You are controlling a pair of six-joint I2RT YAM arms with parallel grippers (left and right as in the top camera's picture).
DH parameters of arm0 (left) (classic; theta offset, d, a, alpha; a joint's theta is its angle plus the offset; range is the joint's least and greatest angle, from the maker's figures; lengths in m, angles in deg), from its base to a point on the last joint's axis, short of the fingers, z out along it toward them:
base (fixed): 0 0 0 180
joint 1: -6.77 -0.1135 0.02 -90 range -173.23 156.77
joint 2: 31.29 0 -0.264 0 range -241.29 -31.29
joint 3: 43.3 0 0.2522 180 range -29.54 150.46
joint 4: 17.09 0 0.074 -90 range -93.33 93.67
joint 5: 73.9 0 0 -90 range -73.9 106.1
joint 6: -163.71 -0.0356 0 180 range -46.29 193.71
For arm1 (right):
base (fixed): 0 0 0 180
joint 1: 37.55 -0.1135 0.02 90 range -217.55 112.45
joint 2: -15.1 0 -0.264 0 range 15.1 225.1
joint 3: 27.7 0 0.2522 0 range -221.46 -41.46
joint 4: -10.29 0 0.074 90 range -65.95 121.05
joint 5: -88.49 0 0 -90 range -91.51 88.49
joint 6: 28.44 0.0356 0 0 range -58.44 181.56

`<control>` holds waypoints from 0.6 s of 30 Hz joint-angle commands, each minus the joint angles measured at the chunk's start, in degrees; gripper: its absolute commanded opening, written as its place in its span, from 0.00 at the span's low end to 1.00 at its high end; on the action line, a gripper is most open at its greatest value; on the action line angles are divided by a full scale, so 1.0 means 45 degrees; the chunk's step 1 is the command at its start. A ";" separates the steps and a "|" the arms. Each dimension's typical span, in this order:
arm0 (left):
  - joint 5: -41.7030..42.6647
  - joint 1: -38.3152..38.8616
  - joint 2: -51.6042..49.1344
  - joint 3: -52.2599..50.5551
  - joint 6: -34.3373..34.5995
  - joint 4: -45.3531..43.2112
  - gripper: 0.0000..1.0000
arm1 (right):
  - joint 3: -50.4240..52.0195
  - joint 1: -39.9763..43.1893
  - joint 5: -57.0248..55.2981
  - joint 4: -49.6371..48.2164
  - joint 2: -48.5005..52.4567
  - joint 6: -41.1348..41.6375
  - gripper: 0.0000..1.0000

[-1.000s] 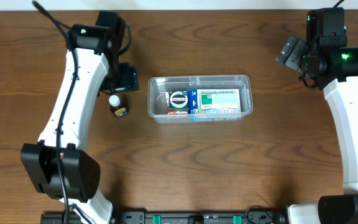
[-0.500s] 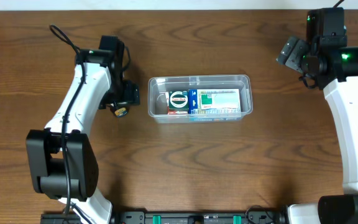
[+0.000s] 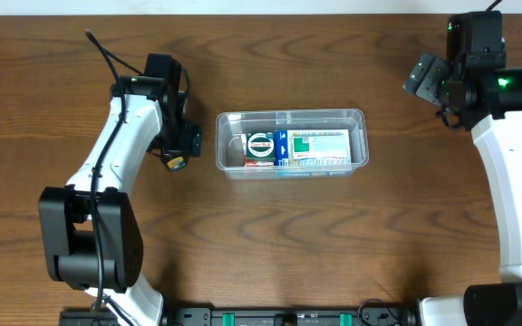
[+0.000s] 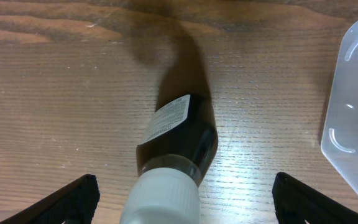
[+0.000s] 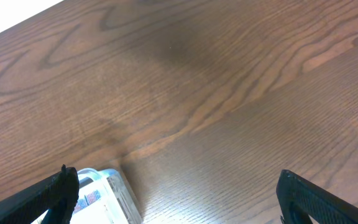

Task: Pack container
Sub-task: 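Grasp the dark bottle by its body with the left gripper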

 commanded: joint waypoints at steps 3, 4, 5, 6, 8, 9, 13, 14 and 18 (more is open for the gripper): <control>-0.0199 -0.0068 -0.0073 -0.0034 -0.0593 0.0063 0.72 | -0.0049 0.0058 -0.0185 0.0015 -0.0049 -0.0146 0.99; -0.0199 -0.0068 -0.0073 -0.0034 -0.0588 0.0063 0.63 | -0.0049 0.0058 -0.0185 0.0015 -0.0049 -0.0146 0.99; -0.0199 -0.0068 -0.0073 -0.0034 -0.0588 0.0063 0.57 | -0.0049 0.0058 -0.0185 0.0015 -0.0049 -0.0146 0.99; -0.0199 -0.0068 -0.0073 -0.0034 -0.0588 0.0063 0.51 | -0.0049 0.0058 -0.0185 0.0015 -0.0049 -0.0146 0.99; -0.0199 -0.0068 -0.0073 -0.0034 -0.0583 0.0063 0.51 | -0.0049 0.0058 -0.0185 0.0015 -0.0049 -0.0146 0.99; -0.0199 -0.0068 -0.0073 -0.0034 -0.0583 0.0068 0.50 | -0.0049 0.0058 -0.0185 0.0015 -0.0049 -0.0146 0.99; -0.0194 -0.0068 -0.0073 -0.0034 -0.0578 0.0257 0.39 | -0.0049 0.0058 -0.0185 0.0015 -0.0049 -0.0146 0.99; -0.0199 -0.0068 -0.0073 -0.0034 -0.0573 0.0330 0.34 | -0.0049 0.0058 -0.0185 0.0015 -0.0049 -0.0146 0.99; -0.0194 -0.0068 -0.0073 -0.0034 -0.0160 0.0505 0.21 | -0.0049 0.0058 -0.0185 0.0015 -0.0049 -0.0146 0.99</control>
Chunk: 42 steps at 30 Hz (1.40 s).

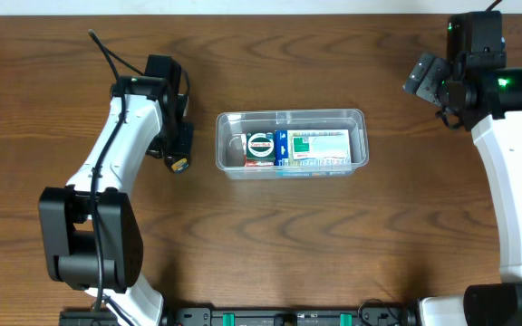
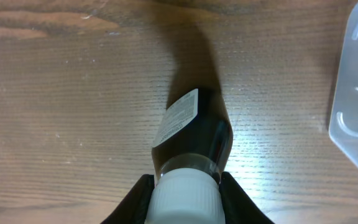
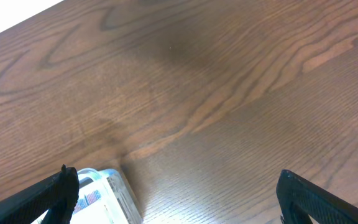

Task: Pack container
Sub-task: 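Grasp the dark bottle by its body with the left gripper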

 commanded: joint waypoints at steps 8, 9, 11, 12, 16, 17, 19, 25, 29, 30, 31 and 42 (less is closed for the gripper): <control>-0.0136 -0.0063 -0.0073 -0.0034 0.3623 0.0102 0.13 | -0.0049 0.0058 -0.0185 0.0015 -0.0049 -0.0146 0.99; -0.0136 -0.0063 -0.0073 -0.0034 0.4167 0.0078 0.13 | -0.0049 0.0058 -0.0185 0.0015 -0.0049 -0.0146 0.99; -0.0131 -0.0063 -0.0073 -0.0034 0.5246 0.0010 0.13 | -0.0049 0.0058 -0.0185 0.0015 -0.0049 -0.0146 0.99; -0.0117 -0.0063 -0.0073 -0.0034 0.5911 -0.0034 0.13 | -0.0049 0.0058 -0.0185 0.0015 -0.0049 -0.0146 0.99; 0.0000 -0.0063 -0.0073 -0.0034 0.8359 -0.0073 0.13 | -0.0049 0.0058 -0.0185 0.0015 -0.0049 -0.0146 0.99; 0.0000 -0.0063 -0.0073 -0.0034 0.8859 -0.0073 0.13 | -0.0049 0.0058 -0.0185 0.0015 -0.0049 -0.0146 0.99; 0.0000 -0.0063 -0.0073 -0.0034 0.9690 -0.0068 0.13 | -0.0049 0.0058 -0.0185 0.0015 -0.0049 -0.0146 0.99; 0.0146 -0.0063 -0.0073 -0.0034 1.2172 -0.0019 0.12 | -0.0049 0.0058 -0.0185 0.0015 -0.0049 -0.0146 0.99; 0.0787 -0.0063 -0.0073 -0.0034 1.3682 -0.0073 0.11 | -0.0049 0.0058 -0.0185 0.0015 -0.0049 -0.0146 0.99; 0.0947 -0.0063 -0.0073 -0.0034 1.4003 -0.0078 0.11 | -0.0049 0.0058 -0.0185 0.0015 -0.0049 -0.0146 0.99; 0.1025 -0.0063 -0.0073 -0.0034 1.4314 -0.0078 0.10 | -0.0049 0.0058 -0.0185 0.0015 -0.0049 -0.0146 0.99; 0.1394 -0.0053 -0.0073 -0.0034 1.5421 -0.0078 0.07 | -0.0049 0.0058 -0.0185 0.0015 -0.0049 -0.0146 0.99</control>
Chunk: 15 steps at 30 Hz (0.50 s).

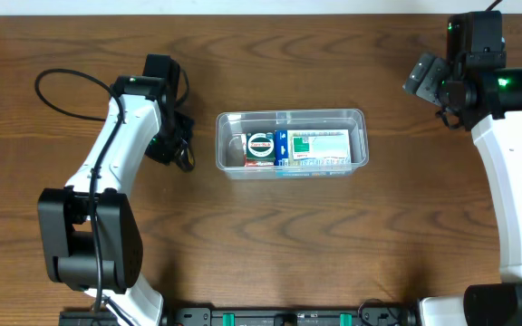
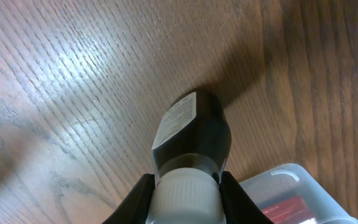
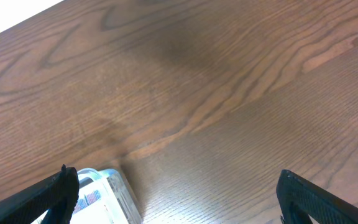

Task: Pack container
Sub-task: 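Grasp the dark bottle by its body with the left gripper, then lift the bottle and carry it into the container's left corner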

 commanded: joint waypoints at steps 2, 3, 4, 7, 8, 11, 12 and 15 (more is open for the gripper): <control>0.0335 -0.0044 -0.0112 -0.0034 0.0325 -0.0019 0.06 | -0.0049 0.0058 -0.0185 0.0015 -0.0049 -0.0146 0.99; 0.0340 -0.0044 -0.0112 -0.0034 0.0325 -0.0024 0.06 | -0.0049 0.0058 -0.0185 0.0015 -0.0049 -0.0146 0.99; 0.0340 -0.0044 -0.0107 -0.0019 0.0321 -0.0039 0.06 | -0.0049 0.0058 -0.0185 0.0015 -0.0049 -0.0146 0.99; 0.0413 -0.0044 -0.0087 0.0165 -0.0520 -0.0078 0.05 | -0.0049 0.0058 -0.0185 0.0015 -0.0049 -0.0146 0.99; 0.0491 -0.0044 -0.0083 0.0267 -0.0942 -0.0078 0.06 | -0.0049 0.0058 -0.0185 0.0015 -0.0049 -0.0146 0.99; 0.0627 -0.0044 0.0049 0.0661 -0.2526 -0.0068 0.06 | -0.0049 0.0058 -0.0185 0.0015 -0.0049 -0.0146 0.99; 0.0627 -0.0044 0.0141 0.0753 -0.2997 -0.0068 0.06 | -0.0049 0.0058 -0.0185 0.0015 -0.0049 -0.0146 0.99; 0.0622 -0.0044 0.0554 0.0850 -0.3823 -0.0068 0.06 | -0.0049 0.0058 -0.0185 0.0015 -0.0049 -0.0146 0.99</control>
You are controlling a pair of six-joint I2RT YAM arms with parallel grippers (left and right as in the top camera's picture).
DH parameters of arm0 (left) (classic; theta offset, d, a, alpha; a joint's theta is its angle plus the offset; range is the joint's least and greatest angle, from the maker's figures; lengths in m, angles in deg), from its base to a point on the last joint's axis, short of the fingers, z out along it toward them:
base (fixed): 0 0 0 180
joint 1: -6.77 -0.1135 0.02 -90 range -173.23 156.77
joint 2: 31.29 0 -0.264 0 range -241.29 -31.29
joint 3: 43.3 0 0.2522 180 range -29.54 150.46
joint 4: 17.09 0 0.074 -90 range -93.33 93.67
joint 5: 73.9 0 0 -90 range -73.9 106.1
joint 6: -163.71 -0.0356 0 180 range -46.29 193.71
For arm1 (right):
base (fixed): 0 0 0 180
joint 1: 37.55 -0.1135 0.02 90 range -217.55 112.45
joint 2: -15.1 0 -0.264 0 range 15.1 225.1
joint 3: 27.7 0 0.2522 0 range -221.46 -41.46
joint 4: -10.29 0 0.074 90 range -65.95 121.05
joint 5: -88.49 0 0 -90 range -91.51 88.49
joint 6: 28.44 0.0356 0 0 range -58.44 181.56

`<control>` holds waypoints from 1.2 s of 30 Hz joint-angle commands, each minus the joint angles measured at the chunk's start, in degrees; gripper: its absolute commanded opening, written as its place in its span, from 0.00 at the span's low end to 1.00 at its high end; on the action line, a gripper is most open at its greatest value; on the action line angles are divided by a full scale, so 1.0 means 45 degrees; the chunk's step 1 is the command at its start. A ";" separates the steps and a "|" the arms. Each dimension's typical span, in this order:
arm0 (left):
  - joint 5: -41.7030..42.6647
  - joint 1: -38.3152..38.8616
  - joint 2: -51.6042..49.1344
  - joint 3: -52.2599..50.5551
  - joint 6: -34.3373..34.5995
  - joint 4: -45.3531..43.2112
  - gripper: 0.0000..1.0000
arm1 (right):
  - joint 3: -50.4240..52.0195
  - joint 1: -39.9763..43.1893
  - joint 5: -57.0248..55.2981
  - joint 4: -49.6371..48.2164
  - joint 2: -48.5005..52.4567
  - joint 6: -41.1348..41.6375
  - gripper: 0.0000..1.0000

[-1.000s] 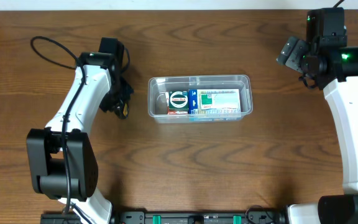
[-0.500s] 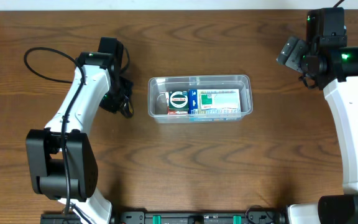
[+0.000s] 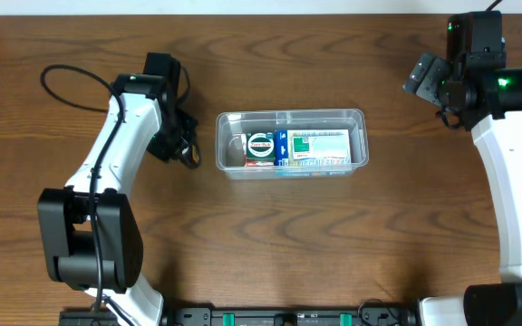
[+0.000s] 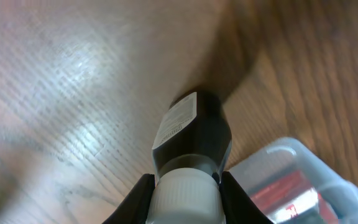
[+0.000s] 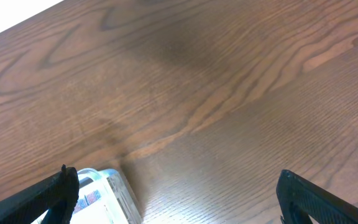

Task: Pack container
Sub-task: 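Lift the bottle and carry it into the container's left corner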

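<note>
A dark bottle with a white cap and a white label hangs above the table, my left gripper shut on its cap. In the overhead view that left gripper sits just left of the clear plastic container, whose corner shows at the lower right of the left wrist view. Inside the container lie a round green-and-white tin and a green-and-white box. My right gripper stands open at the far right, with nothing between its fingers.
A black cable loops over the table behind the left arm. The brown wooden table stretches in front of the container. A corner of the container shows in the right wrist view.
My left gripper has carried the bottle slightly to the right, closer to the container's left end. More of the container shows in the left wrist view. The right arm has not moved.
The bottle lay on the table between my open left fingers. Then the left gripper was shut on its cap. Later the bottle was held off the table and turned, with the container's corner in view, and now nearer the container. The right gripper stayed open throughout.
</note>
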 commanded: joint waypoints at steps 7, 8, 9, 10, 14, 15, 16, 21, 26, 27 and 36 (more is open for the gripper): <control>-0.0087 -0.0039 0.2059 0.0563 -0.2142 0.0010 0.06 | -0.0049 0.0058 -0.0185 0.0015 -0.0049 -0.0146 0.99; -0.0097 -0.0029 0.2346 0.0563 -0.2142 0.0015 0.06 | -0.0049 0.0058 -0.0185 0.0015 -0.0049 -0.0146 0.99; -0.0102 -0.0019 0.2589 0.0563 -0.2142 0.0015 0.06 | -0.0049 0.0058 -0.0185 0.0015 -0.0049 -0.0146 0.99; -0.0097 0.0000 0.2841 0.0563 -0.2137 0.0015 0.06 | -0.0049 0.0058 -0.0185 0.0015 -0.0049 -0.0146 0.99; -0.0131 0.0355 0.3915 0.0563 -0.2123 0.0010 0.06 | -0.0049 0.0058 -0.0185 0.0015 -0.0049 -0.0146 0.99; -0.0146 0.0491 0.4124 0.0563 -0.2118 0.0010 0.06 | -0.0049 0.0058 -0.0185 0.0015 -0.0049 -0.0146 0.99; -0.0160 0.0641 0.4328 0.0563 -0.2045 0.0010 0.06 | -0.0049 0.0058 -0.0185 0.0015 -0.0049 -0.0146 0.99; -0.1258 0.1894 0.4852 0.0563 -0.0831 0.0015 0.06 | -0.0049 0.0058 -0.0185 0.0015 -0.0049 -0.0146 0.99; -0.3041 0.3308 0.4556 0.0563 0.1345 0.0010 0.06 | -0.0049 0.0058 -0.0185 0.0015 -0.0049 -0.0146 0.99; -0.3279 0.3565 0.4435 0.0563 0.1773 -0.0015 0.06 | -0.0049 0.0058 -0.0185 0.0015 -0.0049 -0.0146 0.99; -0.3638 0.4634 0.3211 0.0563 0.2623 -0.0461 0.06 | -0.0049 0.0058 -0.0185 0.0015 -0.0049 -0.0146 0.99</control>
